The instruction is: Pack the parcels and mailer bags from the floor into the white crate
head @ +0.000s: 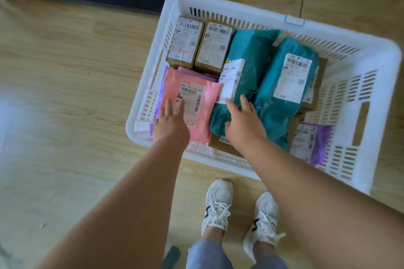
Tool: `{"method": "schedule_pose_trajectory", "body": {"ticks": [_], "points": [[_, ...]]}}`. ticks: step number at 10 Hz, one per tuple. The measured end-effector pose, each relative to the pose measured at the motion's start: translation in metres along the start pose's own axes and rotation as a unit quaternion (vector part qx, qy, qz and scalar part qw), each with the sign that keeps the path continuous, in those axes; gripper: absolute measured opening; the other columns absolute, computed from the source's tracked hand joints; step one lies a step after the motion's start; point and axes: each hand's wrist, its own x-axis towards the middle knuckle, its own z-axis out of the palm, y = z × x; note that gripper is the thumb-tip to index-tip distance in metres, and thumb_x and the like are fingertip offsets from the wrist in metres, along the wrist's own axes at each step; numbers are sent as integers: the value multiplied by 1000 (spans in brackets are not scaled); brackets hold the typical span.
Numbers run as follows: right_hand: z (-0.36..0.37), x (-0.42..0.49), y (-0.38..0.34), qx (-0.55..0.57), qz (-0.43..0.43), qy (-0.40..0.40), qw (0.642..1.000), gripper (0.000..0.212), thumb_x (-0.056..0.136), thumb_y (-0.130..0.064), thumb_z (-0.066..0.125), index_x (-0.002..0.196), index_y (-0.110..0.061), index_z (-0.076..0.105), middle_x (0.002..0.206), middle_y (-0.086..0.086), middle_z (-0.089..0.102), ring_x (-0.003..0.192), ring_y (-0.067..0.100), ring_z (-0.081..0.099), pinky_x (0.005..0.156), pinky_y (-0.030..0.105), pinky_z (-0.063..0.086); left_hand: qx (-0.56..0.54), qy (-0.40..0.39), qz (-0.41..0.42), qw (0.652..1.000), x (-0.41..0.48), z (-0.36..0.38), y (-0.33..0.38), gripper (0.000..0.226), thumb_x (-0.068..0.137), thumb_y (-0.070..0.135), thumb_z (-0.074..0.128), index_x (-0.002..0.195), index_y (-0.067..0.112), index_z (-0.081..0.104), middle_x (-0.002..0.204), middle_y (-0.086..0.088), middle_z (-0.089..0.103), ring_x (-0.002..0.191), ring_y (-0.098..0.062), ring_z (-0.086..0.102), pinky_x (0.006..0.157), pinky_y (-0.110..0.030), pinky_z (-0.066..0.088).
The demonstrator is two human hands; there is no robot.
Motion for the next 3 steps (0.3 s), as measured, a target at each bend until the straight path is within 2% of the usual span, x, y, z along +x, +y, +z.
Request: {"method": "schedule_pose_trajectory", "body": {"ticks": [1, 2, 3], "points": [[-14, -27, 11, -26, 15, -7, 1000, 67, 97, -23, 52, 154, -24, 17, 163, 10, 1, 149, 31, 8, 118, 46, 24, -14, 30, 18, 999, -27, -9, 9, 92, 85, -6, 40, 153, 38, -2, 161, 6, -14, 149, -21, 5, 117, -40, 26], [-26, -59, 28, -38, 29, 0, 999, 67, 97, -25, 52, 153, -21, 17, 162, 12, 6, 148, 32, 10, 119, 46, 20, 8, 38, 47, 998, -59, -12, 12, 87, 88, -2, 41, 153, 36, -2, 161, 3, -12, 149, -22, 1, 121, -40, 14], [-33, -92, 45, -40, 54, 10, 998, 69, 95, -26, 54, 153, -20, 17, 161, 12, 12, 147, 31, 15, 120, 45, 19, 11, 37, 72, 997, -93, -13, 21, 80, 93, 5, 43, 154, 35, 0, 162, 1, -10, 149, -23, -2, 121, -41, 12]]}}
